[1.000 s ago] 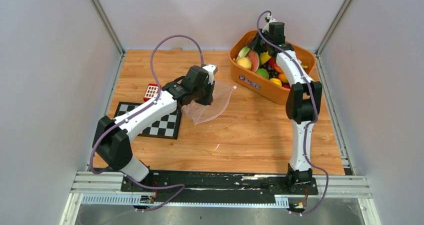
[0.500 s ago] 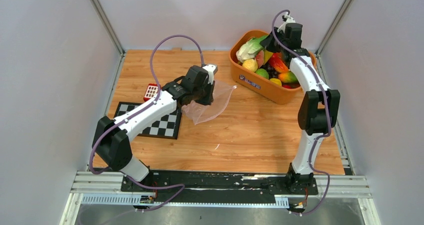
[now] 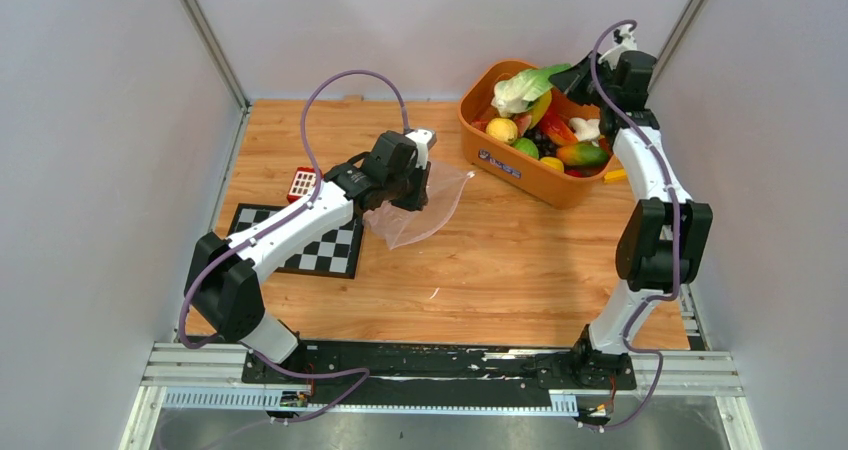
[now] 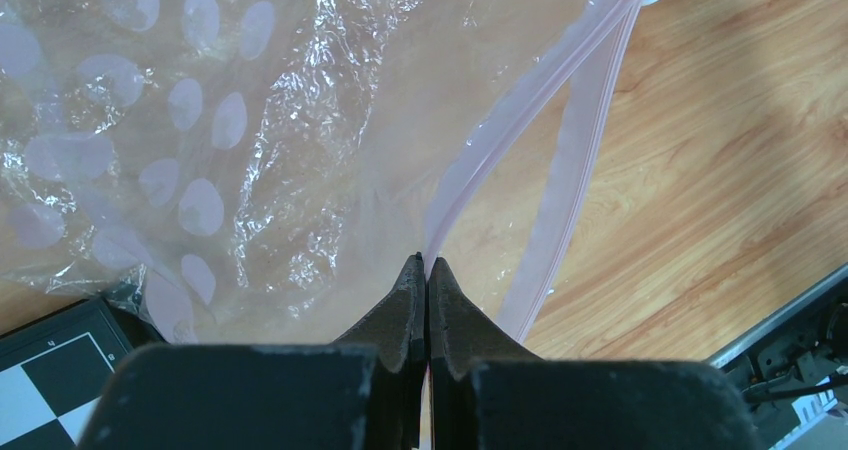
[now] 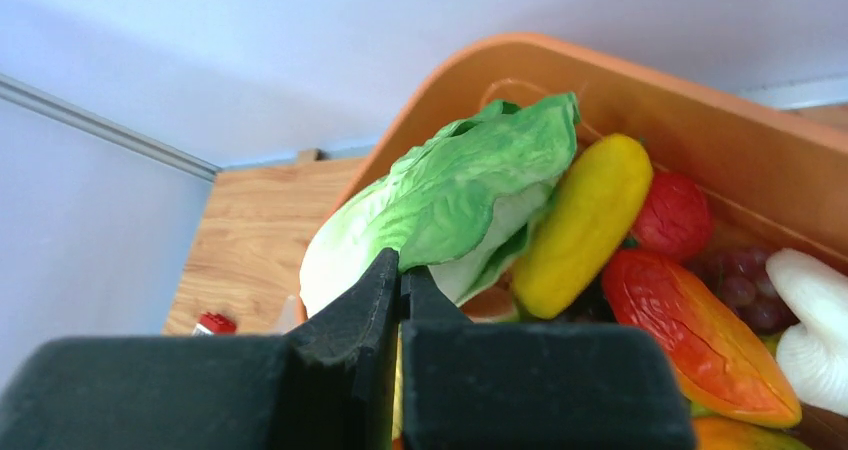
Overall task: Place the food in the zip-top bag and seal the zipper
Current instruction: Adjust the fake vegetable in the bin, then pick up the fake vegetable from the bin.
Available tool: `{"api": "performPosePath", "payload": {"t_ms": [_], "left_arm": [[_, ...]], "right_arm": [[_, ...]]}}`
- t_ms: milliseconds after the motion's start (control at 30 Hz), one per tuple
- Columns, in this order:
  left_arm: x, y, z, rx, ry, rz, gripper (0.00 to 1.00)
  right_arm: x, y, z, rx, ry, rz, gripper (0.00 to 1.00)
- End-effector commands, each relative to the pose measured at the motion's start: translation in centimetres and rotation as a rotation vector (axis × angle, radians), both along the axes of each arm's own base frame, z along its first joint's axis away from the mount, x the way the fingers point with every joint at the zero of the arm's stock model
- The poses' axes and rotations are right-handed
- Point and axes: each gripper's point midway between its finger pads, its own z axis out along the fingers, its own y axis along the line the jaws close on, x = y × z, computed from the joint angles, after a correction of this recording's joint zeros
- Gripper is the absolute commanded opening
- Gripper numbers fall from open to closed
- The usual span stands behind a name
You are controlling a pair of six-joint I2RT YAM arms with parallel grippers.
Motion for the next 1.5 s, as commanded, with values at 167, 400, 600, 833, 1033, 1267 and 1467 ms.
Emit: {"api": "performPosePath", "payload": {"t_ms": [167, 400, 600, 833, 1033, 1267, 1467], "left_arm": [[0.3, -0.4, 2.3, -0.047, -0.051, -0.009, 0.00], [0.4, -0.7, 2.4, -0.062, -0.050, -0.011, 0.00], [0.5, -1.3, 2.4, -0.079, -0.042, -0.022, 0.00], [0.4, -1.6, 2.2, -0.089, -0.033, -0.029, 0.00], [0.4, -1.7, 2.4, -0.096, -0.034, -0.033, 0.00], [0.3, -1.7, 2.4, -0.100, -0.031, -0.037, 0.00], [0.2, -1.5, 2.6, -0.092, -0.035, -0.035, 0.00]], "right_arm": [[-2.7, 0.0, 5.8, 0.093, -0.144, 0.102, 0.00], [-3.8, -0.4, 0.4, -0.004, -0.002, 0.108, 0.03], [-4.3, -0.5, -1.8, -0.074, 0.073, 0.144, 0.24], [-3.8, 0.5, -0.6, -0.138, 0.045, 0.219, 0.55], [-2.3, 1.5, 0.0, -0.178, 0.027, 0.233, 0.73], [2.1, 2.6, -1.9, -0.326, 0.075, 0.211, 0.79], [5.0, 5.0, -3.1, -0.455, 0.068, 0.247, 0.90]]}}
